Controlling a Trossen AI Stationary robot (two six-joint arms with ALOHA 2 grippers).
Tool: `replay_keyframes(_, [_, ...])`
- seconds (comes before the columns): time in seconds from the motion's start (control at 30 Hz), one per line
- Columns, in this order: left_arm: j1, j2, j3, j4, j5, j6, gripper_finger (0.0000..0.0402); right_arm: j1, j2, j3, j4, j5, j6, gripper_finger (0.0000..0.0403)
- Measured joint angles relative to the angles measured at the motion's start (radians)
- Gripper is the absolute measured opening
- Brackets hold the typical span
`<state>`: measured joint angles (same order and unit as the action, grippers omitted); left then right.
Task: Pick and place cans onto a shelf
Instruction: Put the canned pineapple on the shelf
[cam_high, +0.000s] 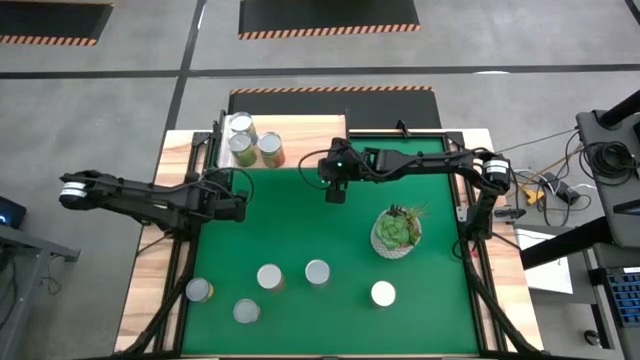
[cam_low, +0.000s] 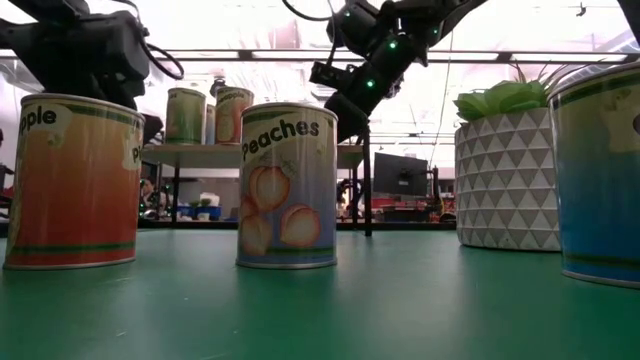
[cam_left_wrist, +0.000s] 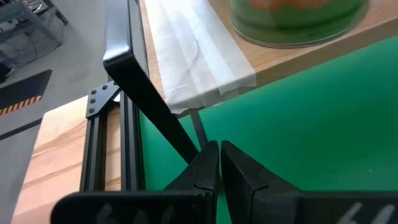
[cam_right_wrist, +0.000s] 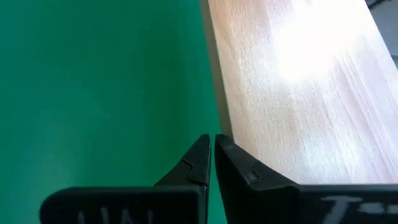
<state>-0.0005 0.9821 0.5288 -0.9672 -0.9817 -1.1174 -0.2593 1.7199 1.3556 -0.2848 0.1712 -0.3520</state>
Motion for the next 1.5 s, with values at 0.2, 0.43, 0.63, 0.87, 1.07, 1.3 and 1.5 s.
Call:
replay_keyframes(0.2, [-0.013, -0.001, 0.020, -0.002, 0.005, 0.001, 0.0000, -0.005, 0.000, 0.000, 0.001, -0.007, 0.003, 0.0013])
replay_keyframes(0.43, [-0.050, -0.002, 0.066, -0.010, 0.045, 0.034, 0.0000, 0.042, -0.026, -0.001, -0.015, 0.017, 0.034, 0.0013])
replay_keyframes(0.63, [-0.124, -0.002, 0.108, -0.032, 0.098, 0.035, 0.0000, 0.129, -0.075, -0.001, -0.053, 0.009, 0.071, 0.0013])
replay_keyframes(0.87, [-0.266, -0.002, 0.153, -0.045, 0.227, 0.046, 0.0000, 0.249, -0.126, -0.001, -0.057, 0.007, 0.122, 0.0013])
replay_keyframes(1.07, [-0.431, -0.002, 0.182, -0.037, 0.383, -0.029, 0.0000, 0.334, -0.125, -0.001, -0.051, 0.005, 0.159, 0.0013])
replay_keyframes(1.3, [-0.670, 0.020, 0.204, 0.081, 0.454, -0.061, 0.0000, 0.401, -0.101, -0.002, -0.014, 0.005, 0.217, 0.0013])
replay_keyframes(1.5, [-0.823, 0.115, 0.191, 0.284, 0.479, -0.050, 0.0000, 0.437, -0.078, -0.002, 0.046, 0.005, 0.290, 0.0013])
